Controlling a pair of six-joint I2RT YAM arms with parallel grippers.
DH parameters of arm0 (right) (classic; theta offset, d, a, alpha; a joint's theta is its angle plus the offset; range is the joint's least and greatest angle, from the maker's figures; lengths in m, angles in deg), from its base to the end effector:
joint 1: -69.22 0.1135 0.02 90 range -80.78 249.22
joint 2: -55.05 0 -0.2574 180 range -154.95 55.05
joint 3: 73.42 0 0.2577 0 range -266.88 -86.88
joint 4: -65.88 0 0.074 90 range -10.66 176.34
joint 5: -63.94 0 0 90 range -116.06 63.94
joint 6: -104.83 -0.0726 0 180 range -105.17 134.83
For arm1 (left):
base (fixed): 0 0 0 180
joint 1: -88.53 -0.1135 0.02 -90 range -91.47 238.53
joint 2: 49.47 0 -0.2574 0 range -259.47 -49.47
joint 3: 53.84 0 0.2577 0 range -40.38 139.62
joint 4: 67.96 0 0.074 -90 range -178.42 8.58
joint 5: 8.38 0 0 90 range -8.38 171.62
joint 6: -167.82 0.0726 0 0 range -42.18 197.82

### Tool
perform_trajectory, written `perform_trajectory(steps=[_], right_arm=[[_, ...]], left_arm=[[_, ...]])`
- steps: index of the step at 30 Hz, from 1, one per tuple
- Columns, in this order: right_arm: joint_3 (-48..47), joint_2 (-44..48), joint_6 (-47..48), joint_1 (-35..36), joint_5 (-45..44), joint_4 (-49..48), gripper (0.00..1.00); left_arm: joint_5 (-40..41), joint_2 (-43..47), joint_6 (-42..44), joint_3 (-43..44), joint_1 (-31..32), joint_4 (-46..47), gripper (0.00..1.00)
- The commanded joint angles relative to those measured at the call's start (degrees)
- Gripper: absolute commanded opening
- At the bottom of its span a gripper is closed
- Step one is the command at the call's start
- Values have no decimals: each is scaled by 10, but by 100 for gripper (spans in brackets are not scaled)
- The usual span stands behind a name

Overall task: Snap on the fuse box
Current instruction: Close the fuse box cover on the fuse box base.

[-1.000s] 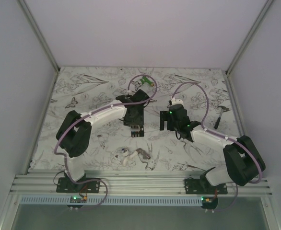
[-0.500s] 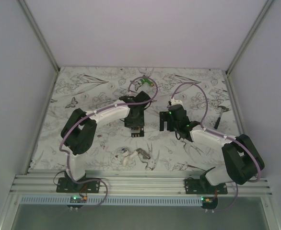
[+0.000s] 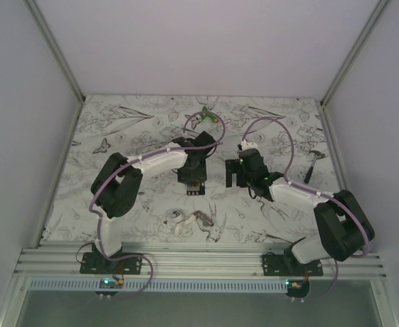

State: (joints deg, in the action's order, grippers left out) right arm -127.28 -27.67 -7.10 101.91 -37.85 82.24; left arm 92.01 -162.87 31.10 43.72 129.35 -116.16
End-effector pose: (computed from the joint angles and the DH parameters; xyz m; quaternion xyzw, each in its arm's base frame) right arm 0.2733 0.1578 0.1415 -0.0473 0.9193 0.0895 0.3802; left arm 0.3368 -0.2737 0.1487 -0.0703 0.9681 -0.0910 0.2226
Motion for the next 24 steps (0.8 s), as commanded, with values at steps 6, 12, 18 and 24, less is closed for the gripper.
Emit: perform_trajectory(steps=[6, 12, 18, 24], right_arm=[[-8, 12, 6, -5, 51, -32, 99], [-25, 1, -7, -4, 135, -44, 93], [-61, -44, -43, -1, 247, -81, 71], [-102, -105, -86, 5, 325, -117, 58]], left_arm=[[-5, 11, 0, 6, 5, -23, 69], [-9, 61, 10, -11, -1, -23, 76], [-64, 142, 24, -93, -42, 35, 60], [-151, 180, 43, -167, -79, 121, 47]])
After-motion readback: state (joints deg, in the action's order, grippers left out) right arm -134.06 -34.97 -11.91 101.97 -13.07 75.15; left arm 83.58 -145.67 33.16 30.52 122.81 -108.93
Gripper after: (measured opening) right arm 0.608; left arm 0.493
